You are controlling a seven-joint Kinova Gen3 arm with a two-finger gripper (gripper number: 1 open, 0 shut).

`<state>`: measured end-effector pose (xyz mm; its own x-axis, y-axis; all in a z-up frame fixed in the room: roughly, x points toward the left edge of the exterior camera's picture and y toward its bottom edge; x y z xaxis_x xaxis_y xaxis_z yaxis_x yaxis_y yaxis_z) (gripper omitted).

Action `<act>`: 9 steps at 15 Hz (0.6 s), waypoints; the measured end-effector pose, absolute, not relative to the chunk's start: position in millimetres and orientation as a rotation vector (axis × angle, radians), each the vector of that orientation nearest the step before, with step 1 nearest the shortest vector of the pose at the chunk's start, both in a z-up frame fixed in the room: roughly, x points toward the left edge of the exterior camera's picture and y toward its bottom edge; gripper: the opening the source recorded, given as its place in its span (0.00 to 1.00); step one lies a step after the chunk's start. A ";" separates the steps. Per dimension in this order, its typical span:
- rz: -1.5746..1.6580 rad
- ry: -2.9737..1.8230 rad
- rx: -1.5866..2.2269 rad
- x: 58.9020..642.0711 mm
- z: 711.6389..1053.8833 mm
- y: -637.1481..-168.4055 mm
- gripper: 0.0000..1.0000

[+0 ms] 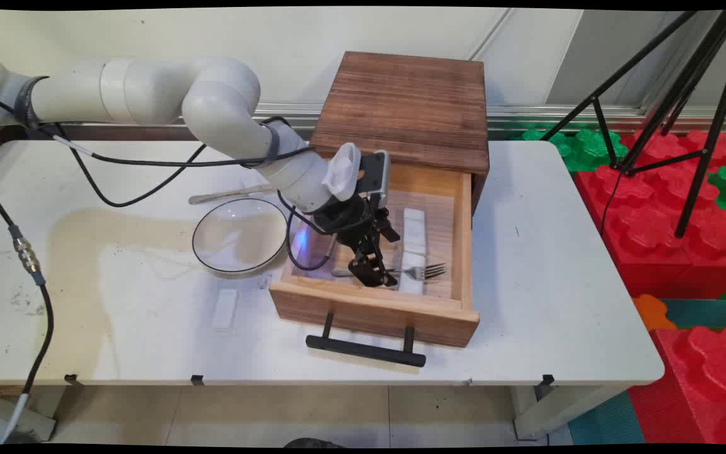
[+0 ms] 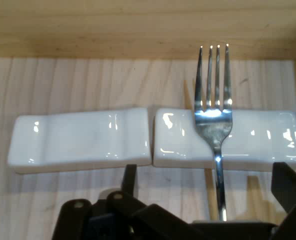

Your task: Pick up the knife from the left of the white plate

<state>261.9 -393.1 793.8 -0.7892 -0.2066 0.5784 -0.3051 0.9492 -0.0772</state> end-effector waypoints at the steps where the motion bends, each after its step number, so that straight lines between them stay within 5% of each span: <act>1: 0.226 -2.503 0.361 263.4 796.1 -393.0 1.00; 9: 0.236 -2.460 0.359 280.7 826.7 -383.8 1.00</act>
